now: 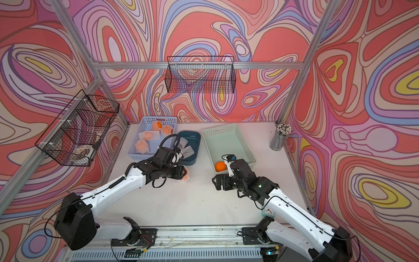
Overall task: Remove foam nets from oranges
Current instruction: Place the orange at the center of the board.
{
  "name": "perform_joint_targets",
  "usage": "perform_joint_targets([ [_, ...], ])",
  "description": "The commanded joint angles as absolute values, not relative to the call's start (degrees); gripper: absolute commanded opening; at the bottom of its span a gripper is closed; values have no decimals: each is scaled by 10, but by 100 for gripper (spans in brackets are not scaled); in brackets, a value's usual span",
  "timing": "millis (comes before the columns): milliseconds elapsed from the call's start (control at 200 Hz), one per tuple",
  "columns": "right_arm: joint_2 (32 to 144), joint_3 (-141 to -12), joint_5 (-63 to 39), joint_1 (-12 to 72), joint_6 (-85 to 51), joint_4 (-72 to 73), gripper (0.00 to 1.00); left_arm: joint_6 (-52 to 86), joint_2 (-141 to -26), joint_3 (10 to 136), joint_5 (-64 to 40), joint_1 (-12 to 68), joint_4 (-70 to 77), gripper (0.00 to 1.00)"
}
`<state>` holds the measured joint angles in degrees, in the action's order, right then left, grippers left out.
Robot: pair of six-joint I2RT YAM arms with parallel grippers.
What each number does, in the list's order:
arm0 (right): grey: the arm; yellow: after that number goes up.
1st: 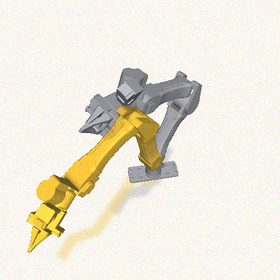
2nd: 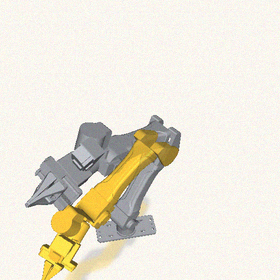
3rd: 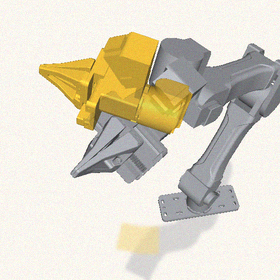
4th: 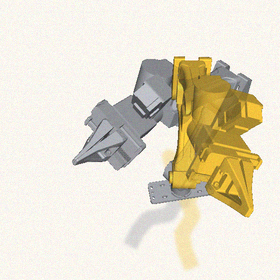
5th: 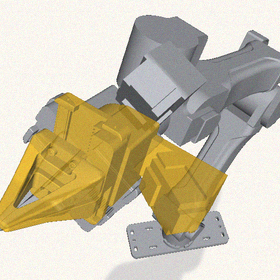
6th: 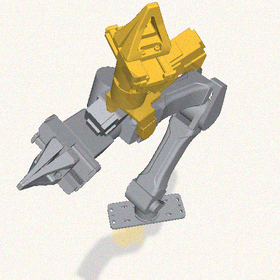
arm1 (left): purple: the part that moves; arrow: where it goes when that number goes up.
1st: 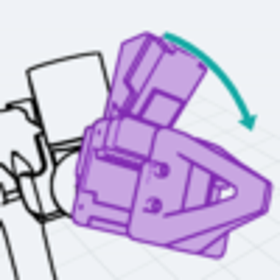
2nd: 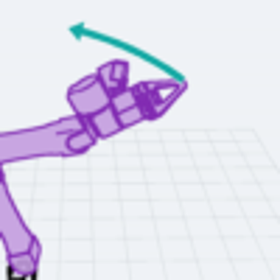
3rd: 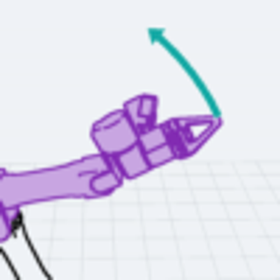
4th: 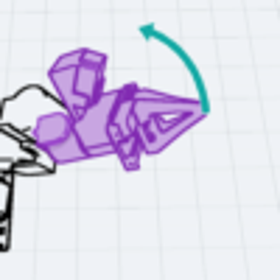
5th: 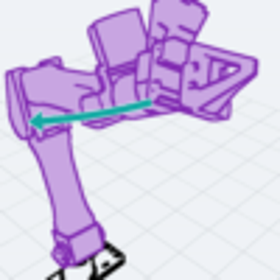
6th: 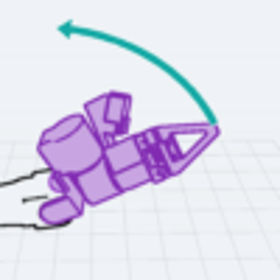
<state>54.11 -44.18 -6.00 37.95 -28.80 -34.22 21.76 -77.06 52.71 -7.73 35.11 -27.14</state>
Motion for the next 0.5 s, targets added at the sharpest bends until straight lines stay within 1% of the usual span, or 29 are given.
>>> perform_joint_targets([
  [0,538,-427,-58,382,-303,-341,98,235,-762,502,-83,367,-226,52],
  [180,519,-413,-59,382,-315,-337,98,262,-808,462,-111,388,-172,52],
  [295,514,-416,-52,382,-312,-354,98,261,-832,470,-106,392,-176,55],
  [426,507,-417,-52,383,-313,-359,98,251,-859,480,-126,393,-177,60],
  [491,508,-421,-52,383,-309,-363,98,242,-870,495,-130,393,-192,67],
])
